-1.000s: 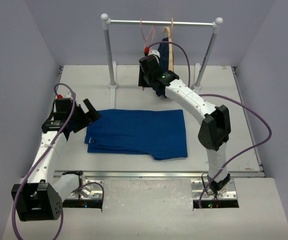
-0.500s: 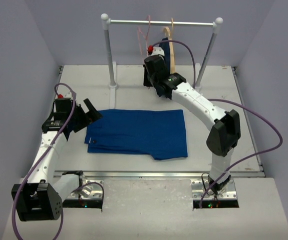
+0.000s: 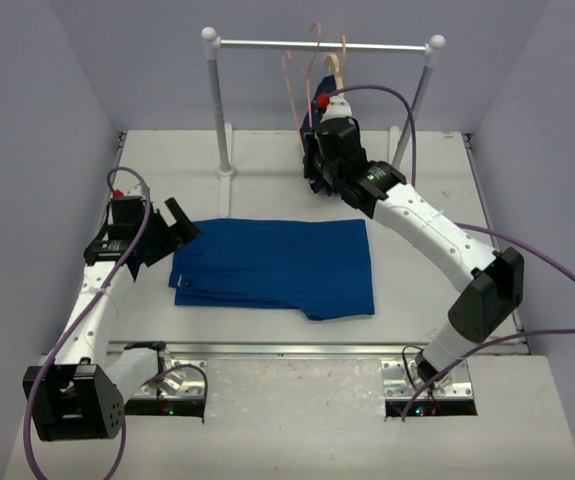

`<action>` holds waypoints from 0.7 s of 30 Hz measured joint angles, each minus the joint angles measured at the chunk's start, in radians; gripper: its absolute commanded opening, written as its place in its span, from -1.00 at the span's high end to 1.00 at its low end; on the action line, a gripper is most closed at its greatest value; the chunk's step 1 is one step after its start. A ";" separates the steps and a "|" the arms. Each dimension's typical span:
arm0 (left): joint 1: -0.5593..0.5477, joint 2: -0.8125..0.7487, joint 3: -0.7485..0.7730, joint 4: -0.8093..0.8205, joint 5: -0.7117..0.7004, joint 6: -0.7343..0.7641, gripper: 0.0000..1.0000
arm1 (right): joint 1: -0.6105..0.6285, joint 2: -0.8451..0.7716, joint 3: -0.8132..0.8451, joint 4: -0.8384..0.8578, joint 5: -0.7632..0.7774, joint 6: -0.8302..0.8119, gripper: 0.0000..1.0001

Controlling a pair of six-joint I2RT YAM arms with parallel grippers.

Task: Place the trousers on the hanger
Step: Pick up the hanger from the clothesline.

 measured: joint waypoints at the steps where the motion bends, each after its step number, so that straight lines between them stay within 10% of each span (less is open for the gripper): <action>1: 0.000 0.003 0.000 -0.004 -0.026 -0.005 -1.00 | 0.000 -0.029 -0.034 0.000 -0.008 0.002 1.00; 21: -0.002 0.324 -0.182 -0.019 -0.246 -0.243 -0.91 | 0.374 -0.523 -0.881 0.177 -0.039 0.183 1.00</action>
